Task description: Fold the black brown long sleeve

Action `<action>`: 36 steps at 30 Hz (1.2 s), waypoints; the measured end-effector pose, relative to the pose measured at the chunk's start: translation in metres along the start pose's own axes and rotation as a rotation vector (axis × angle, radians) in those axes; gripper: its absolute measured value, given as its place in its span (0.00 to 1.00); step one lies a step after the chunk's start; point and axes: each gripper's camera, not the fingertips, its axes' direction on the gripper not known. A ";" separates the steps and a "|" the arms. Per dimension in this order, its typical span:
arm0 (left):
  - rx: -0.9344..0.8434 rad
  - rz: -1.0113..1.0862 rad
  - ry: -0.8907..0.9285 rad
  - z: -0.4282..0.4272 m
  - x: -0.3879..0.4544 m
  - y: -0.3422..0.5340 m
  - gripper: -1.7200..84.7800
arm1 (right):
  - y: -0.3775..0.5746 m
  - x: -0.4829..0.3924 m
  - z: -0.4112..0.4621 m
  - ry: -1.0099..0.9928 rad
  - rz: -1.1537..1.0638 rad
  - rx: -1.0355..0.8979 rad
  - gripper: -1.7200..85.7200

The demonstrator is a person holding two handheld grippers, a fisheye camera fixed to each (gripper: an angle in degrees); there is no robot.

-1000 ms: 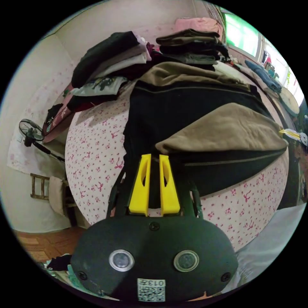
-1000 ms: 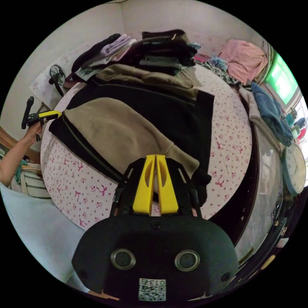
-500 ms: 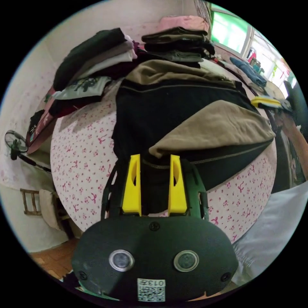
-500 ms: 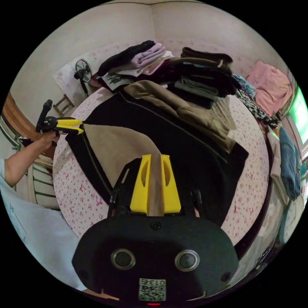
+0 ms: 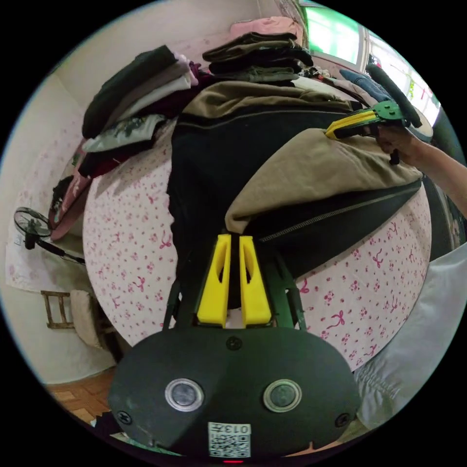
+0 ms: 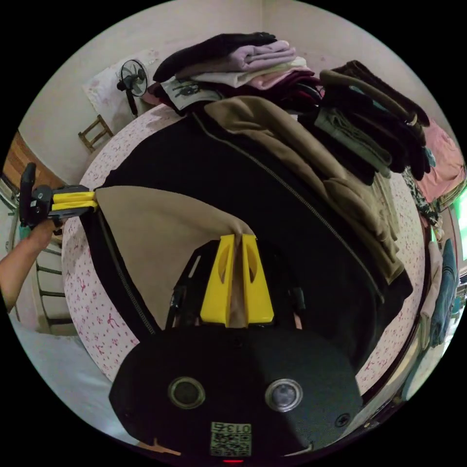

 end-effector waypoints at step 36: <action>0.033 -0.072 -0.086 -0.008 0.104 -0.028 0.09 | 0.225 0.124 -0.105 0.222 0.504 0.002 0.03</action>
